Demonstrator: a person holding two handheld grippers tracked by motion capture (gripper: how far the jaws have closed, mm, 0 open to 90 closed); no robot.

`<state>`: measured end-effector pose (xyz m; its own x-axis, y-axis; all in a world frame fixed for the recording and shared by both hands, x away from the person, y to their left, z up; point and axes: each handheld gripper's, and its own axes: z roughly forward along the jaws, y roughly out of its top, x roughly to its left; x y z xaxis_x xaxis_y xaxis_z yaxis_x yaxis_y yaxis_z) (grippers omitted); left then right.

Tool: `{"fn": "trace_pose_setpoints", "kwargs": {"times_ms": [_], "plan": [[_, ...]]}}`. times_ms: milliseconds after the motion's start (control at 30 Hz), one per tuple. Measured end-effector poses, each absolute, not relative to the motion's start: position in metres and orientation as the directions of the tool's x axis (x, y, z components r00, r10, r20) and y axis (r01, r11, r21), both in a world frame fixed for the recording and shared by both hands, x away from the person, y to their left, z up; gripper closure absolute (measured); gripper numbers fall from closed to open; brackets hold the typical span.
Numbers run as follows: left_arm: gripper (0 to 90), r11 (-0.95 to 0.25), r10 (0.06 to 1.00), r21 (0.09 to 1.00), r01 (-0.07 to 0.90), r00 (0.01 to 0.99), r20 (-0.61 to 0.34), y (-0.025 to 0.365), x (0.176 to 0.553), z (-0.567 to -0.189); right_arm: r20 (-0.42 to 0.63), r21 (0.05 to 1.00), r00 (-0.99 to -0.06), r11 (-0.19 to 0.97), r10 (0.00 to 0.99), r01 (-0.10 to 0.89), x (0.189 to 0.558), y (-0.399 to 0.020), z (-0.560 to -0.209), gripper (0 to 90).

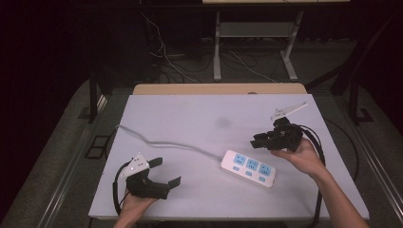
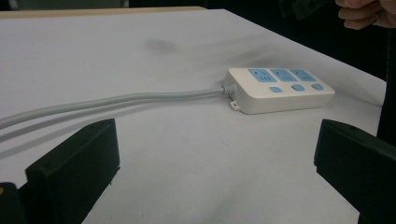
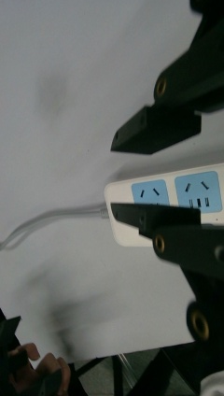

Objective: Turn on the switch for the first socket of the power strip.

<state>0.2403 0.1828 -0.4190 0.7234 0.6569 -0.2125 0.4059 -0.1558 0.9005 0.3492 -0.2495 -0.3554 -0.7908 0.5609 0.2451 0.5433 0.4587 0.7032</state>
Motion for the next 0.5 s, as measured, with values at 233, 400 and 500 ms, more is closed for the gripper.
{"fn": "trace_pose_setpoints", "kwargs": {"times_ms": [233,400,500], "plan": [[0.0,-0.155,0.656,0.901,0.405,0.724,-0.213,0.182,0.240,-0.419,0.265,0.711,-0.740,0.394,0.618,0.583,0.344,-0.263,-0.356,12.4],[0.0,-0.153,0.657,0.901,0.405,0.723,-0.214,0.182,0.240,-0.419,0.283,0.713,-0.710,0.353,0.645,0.605,0.338,-0.276,-0.360,0.3],[0.0,-0.153,0.657,0.901,0.405,0.723,-0.214,0.182,0.240,-0.419,0.296,0.713,-0.694,0.332,0.656,0.618,0.333,-0.284,-0.364,0.2]]}}
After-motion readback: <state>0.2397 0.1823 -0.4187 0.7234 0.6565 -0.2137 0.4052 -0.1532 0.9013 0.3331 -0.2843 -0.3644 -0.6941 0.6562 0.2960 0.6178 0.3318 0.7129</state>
